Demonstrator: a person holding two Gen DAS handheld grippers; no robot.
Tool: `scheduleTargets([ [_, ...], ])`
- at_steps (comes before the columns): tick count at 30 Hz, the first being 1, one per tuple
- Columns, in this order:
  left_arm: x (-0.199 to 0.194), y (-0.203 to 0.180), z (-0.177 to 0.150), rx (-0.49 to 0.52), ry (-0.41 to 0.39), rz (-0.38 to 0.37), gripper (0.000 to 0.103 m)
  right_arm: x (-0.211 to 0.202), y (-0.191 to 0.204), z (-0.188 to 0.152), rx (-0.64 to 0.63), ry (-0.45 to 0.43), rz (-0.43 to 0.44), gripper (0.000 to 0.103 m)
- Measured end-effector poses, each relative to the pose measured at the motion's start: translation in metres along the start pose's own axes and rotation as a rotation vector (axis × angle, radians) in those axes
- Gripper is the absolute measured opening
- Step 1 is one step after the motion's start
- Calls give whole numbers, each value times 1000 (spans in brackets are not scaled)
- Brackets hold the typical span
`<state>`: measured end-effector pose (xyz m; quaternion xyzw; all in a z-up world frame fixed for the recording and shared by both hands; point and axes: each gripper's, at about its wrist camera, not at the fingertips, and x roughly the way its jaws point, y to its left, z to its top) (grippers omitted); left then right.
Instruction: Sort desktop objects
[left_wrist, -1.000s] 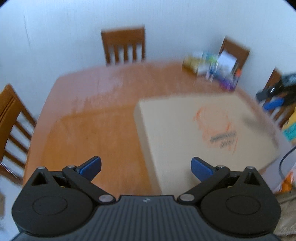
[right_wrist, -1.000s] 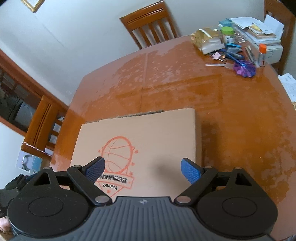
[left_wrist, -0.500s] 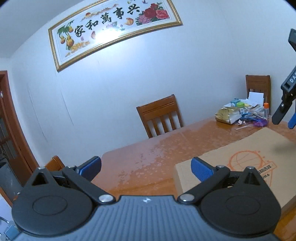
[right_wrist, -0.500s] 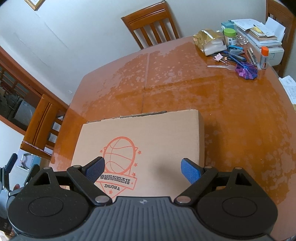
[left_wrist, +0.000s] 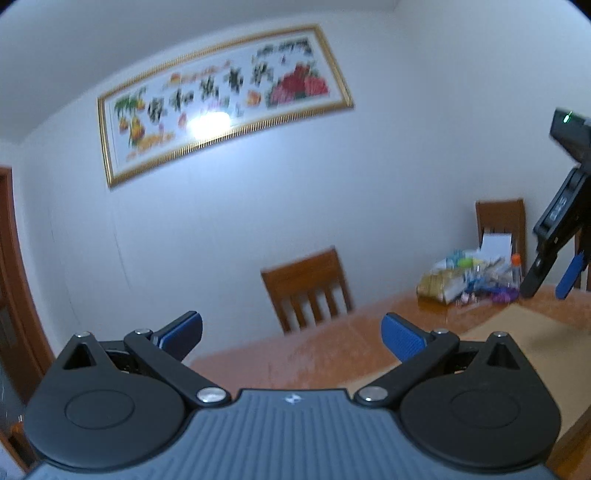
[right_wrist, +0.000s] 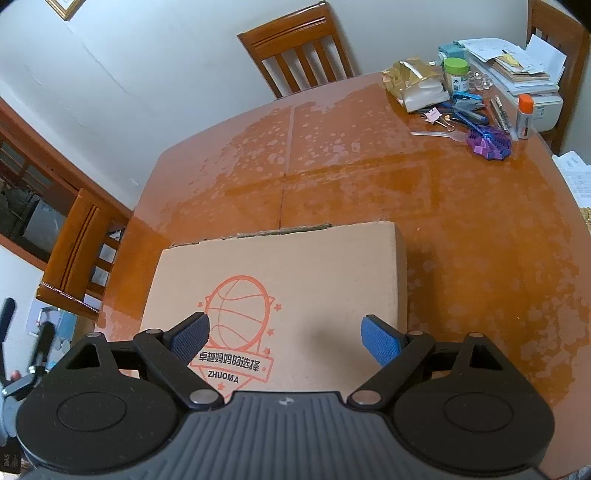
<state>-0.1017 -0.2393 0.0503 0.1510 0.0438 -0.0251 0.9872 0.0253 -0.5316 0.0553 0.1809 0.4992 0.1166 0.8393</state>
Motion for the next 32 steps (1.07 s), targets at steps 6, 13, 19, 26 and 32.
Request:
scheduleTargets([
  [6, -10, 14, 5, -81, -57, -63, 103, 1, 0, 3, 3, 3, -14, 93],
  [13, -6, 14, -4, -86, 10, -106, 103, 8, -9, 3, 20, 40, -41, 93],
  [19, 1, 14, -16, -102, 71, -128, 103, 17, -18, 4, 31, 78, -73, 93],
  [26, 7, 17, -20, -111, 96, -120, 103, 28, -25, 10, 36, 98, -76, 93],
  [32, 7, 16, -18, -104, 87, -116, 103, 31, -28, 16, 35, 100, -71, 93],
])
